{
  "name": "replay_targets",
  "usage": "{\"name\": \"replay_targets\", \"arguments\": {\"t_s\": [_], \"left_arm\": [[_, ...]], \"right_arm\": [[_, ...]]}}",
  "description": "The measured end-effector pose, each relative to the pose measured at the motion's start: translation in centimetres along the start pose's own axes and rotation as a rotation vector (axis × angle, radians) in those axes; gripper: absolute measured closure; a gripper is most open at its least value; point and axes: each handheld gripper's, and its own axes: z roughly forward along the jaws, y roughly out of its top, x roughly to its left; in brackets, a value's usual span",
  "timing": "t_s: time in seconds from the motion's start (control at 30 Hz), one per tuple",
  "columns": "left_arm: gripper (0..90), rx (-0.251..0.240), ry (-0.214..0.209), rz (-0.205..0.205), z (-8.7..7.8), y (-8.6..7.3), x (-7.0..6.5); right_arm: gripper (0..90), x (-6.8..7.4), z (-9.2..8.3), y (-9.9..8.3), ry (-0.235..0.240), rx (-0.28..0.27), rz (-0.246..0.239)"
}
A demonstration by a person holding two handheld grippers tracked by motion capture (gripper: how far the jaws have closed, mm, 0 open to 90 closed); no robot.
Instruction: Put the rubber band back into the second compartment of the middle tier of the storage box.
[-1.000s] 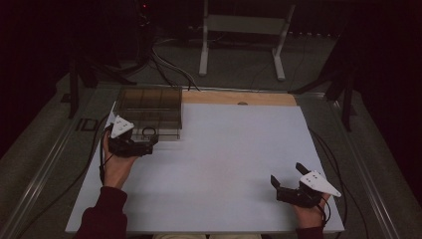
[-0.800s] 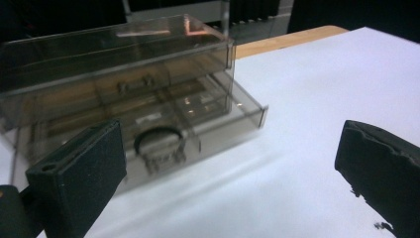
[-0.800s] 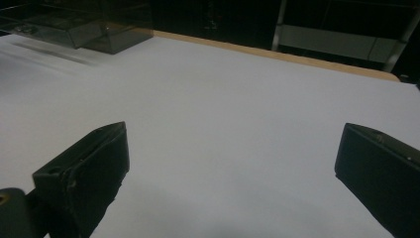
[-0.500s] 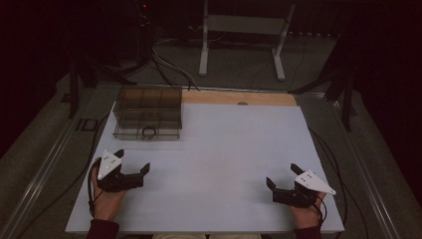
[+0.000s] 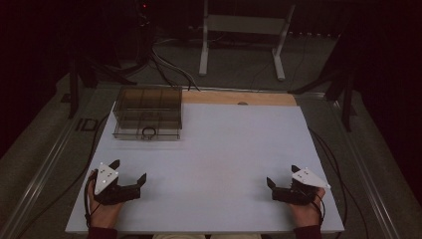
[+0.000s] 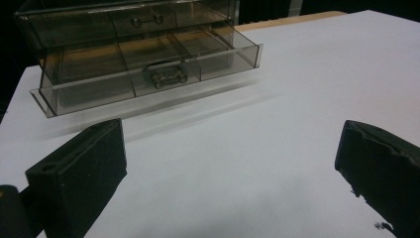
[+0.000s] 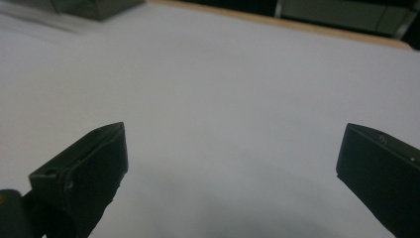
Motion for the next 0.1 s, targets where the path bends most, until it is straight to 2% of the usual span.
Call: {"name": "replay_targets", "arguments": {"t_s": [0.03, 0.07, 0.1], "left_arm": [[0.3, 0.003, 0.000, -0.001, 0.11, 0.01, -0.03], [0.3, 0.006, 0.000, -0.006, 0.23, 0.02, -0.07], [0.3, 0.009, 0.001, -0.010, 0.37, 0.04, -0.08]], "right_arm": [[0.0, -0.09, 0.32, -0.18, 0.001, 0.035, 0.001], [0.0, -0.09, 0.32, -0.18, 0.001, 0.035, 0.001], [0.0, -0.17, 0.71, -0.38, 0.002, 0.067, 0.002]]}}
